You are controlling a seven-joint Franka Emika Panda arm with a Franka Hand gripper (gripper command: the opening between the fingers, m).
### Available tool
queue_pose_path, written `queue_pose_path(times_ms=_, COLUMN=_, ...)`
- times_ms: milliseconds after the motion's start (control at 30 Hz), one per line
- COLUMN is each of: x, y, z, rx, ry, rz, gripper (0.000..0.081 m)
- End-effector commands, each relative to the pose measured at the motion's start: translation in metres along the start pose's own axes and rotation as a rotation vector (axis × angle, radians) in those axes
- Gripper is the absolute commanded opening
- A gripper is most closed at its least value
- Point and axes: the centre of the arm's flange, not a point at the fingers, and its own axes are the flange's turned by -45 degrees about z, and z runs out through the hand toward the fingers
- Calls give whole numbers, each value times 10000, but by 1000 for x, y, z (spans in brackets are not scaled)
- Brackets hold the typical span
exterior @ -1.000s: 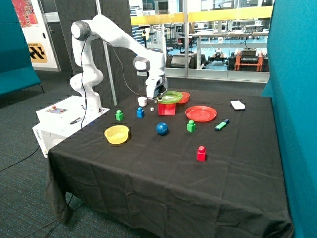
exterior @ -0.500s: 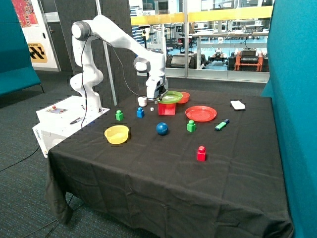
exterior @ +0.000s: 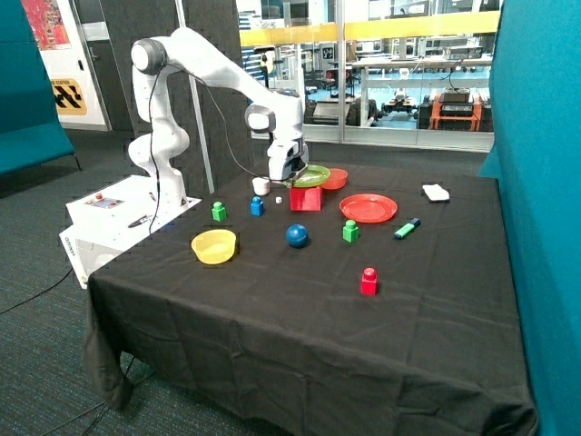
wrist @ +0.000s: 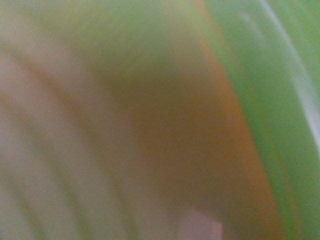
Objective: Put the ball in the red pot
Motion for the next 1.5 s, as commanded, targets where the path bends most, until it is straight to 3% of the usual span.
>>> queue_pose_path(times_ms=0, x=2, y=5, z=0, rx=-15, ry=-86, rz=44, gripper=0)
queue_pose_path(times_ms=333, x=1, y=6, z=-4, rx=-15, ry=-86, rz=44, gripper=0)
queue_pose_path(times_ms=967, x=16, y=-18, z=-51, rx=-12, ry=-86, rz=-740, gripper=0)
queue_pose_path(times_ms=1467, x=21, y=-44, z=-57, rx=-10, ry=-87, rz=-1215, gripper=0)
